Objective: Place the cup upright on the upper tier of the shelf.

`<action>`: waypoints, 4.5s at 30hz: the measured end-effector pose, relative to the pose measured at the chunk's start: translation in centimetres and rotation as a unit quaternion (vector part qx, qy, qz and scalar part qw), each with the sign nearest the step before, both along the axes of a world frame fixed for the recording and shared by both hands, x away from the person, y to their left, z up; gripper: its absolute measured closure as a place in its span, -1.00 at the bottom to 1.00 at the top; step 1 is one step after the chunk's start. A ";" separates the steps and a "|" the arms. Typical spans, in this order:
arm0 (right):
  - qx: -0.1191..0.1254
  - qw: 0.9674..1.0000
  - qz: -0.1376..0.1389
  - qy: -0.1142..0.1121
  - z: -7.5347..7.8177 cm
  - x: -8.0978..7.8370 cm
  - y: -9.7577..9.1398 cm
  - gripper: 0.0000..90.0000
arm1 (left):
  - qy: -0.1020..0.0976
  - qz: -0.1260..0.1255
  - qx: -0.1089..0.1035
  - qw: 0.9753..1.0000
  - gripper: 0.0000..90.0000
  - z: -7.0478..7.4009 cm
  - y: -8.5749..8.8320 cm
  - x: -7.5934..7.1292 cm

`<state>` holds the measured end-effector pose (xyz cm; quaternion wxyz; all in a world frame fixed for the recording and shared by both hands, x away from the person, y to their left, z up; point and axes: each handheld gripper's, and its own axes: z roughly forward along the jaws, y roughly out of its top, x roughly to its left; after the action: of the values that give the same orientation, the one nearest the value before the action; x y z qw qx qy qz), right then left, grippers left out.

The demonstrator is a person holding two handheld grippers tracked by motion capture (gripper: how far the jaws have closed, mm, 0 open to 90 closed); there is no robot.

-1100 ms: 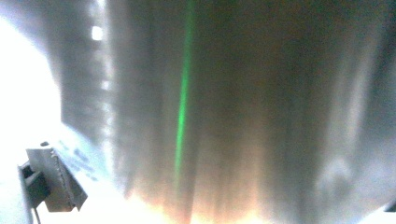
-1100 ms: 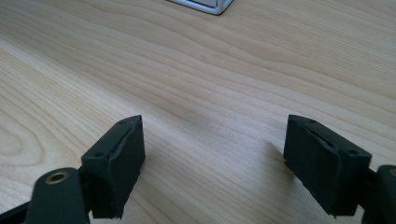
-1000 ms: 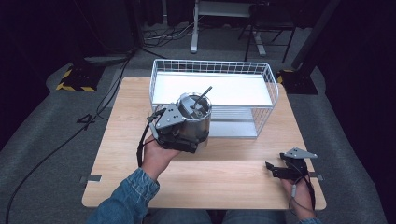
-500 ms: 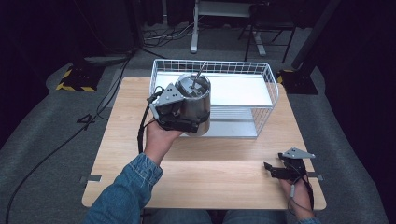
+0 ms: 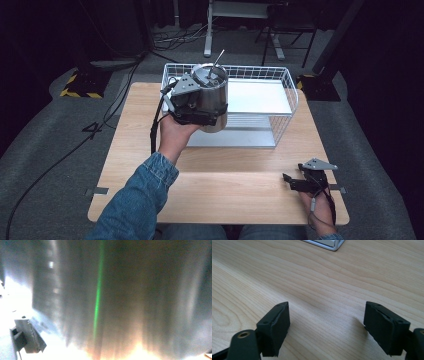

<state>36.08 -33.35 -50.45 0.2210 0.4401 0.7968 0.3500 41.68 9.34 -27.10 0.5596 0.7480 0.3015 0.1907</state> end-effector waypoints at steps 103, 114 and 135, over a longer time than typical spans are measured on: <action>0.018 0.999 0.029 0.011 0.0 0.3 0.0 -0.42 | -0.023 0.088 -0.039 0.995 -1.00 1.7 -2.2 5.1; 0.018 0.999 0.036 0.016 0.0 0.4 -0.1 -0.45 | -0.032 0.059 -0.047 0.997 -1.00 2.3 -0.2 0.7; 0.016 0.999 0.043 0.016 0.0 1.0 -0.2 -0.48 | -0.028 -0.004 -0.008 1.000 -0.96 -0.7 2.4 -6.3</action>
<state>37.09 -33.57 -50.46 0.1861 0.4144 0.8126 0.3651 35.41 11.74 -27.81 0.5747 0.7389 0.2845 0.2070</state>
